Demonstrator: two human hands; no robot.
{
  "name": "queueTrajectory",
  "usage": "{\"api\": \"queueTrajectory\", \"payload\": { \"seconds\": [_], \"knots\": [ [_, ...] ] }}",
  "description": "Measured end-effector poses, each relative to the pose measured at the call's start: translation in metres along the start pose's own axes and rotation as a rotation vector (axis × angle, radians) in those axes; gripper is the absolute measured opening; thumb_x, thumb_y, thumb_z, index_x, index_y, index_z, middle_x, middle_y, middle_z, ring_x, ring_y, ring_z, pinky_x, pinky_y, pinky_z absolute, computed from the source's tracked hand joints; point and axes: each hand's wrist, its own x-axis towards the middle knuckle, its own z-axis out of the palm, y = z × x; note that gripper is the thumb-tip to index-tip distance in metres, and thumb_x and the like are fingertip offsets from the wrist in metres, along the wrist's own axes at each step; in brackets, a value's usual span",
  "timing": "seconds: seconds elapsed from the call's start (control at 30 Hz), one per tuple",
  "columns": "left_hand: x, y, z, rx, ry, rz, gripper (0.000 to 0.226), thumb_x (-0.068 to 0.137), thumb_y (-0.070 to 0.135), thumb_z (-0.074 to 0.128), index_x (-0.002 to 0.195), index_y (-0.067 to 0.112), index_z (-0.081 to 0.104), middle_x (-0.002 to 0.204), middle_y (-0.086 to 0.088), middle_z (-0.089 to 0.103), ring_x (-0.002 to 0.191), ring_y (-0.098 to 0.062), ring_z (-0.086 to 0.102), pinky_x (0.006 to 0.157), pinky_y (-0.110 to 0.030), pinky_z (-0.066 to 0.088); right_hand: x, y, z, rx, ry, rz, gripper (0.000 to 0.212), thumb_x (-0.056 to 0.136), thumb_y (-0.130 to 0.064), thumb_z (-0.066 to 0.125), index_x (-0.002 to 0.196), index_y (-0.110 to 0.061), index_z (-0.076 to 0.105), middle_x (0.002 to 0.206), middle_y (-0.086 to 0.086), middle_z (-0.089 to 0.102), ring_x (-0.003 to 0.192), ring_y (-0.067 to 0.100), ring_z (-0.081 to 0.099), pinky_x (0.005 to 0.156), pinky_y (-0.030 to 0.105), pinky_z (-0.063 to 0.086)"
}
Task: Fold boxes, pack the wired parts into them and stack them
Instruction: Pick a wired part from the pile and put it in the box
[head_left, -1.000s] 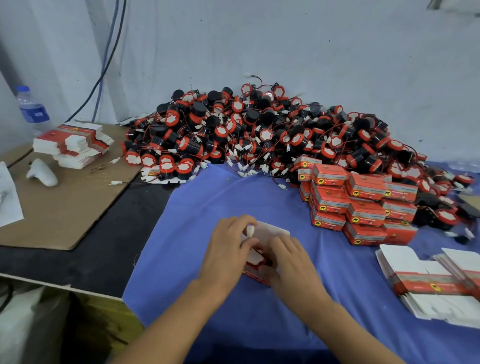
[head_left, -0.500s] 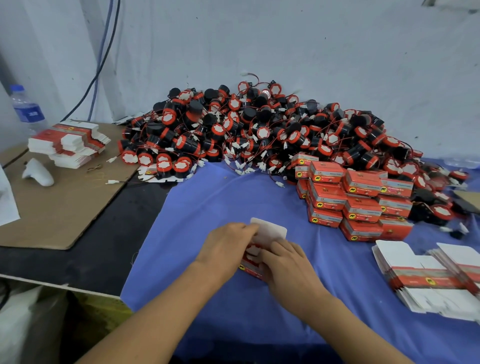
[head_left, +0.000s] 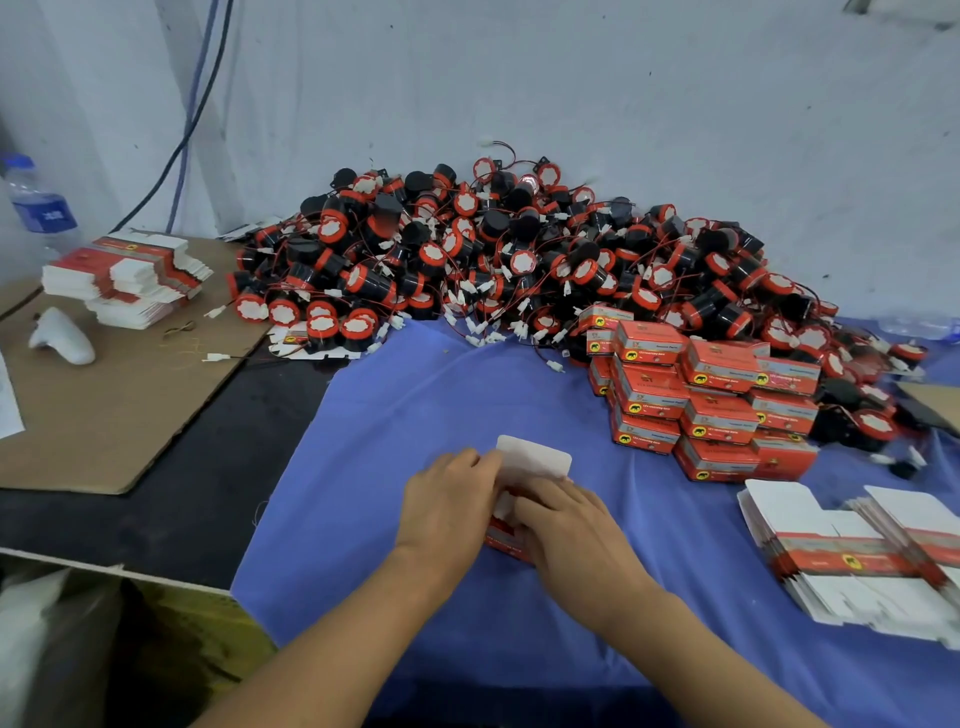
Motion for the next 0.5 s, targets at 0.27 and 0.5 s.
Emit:
{"api": "queueTrajectory", "payload": {
  "seconds": [0.27,0.5],
  "knots": [
    [-0.014,-0.004,-0.001,-0.022,-0.107,0.111,0.015,0.098,0.019,0.044,0.091,0.024,0.057,0.098,0.009,0.048,0.093,-0.014,0.047,0.062,-0.027,0.031,0.003,0.001,-0.005,-0.081,-0.092,-0.013,0.030,0.097,-0.021,0.044,0.125,-0.031,0.051,0.138,-0.015,0.052,0.127,0.014,0.044,0.110,0.026,0.024],
    [0.001,-0.010,-0.019,-0.194,-0.311,0.060,0.029,0.097,0.011,0.041,0.093,0.018,0.069,0.096,-0.003,0.051,0.098,-0.023,0.048,0.082,-0.039,0.048,0.003,0.000,-0.004,-0.118,-0.104,-0.002,0.029,0.096,-0.024,0.045,0.124,-0.028,0.047,0.134,-0.013,0.049,0.127,0.015,0.042,0.109,0.025,0.024]
  ]
}}
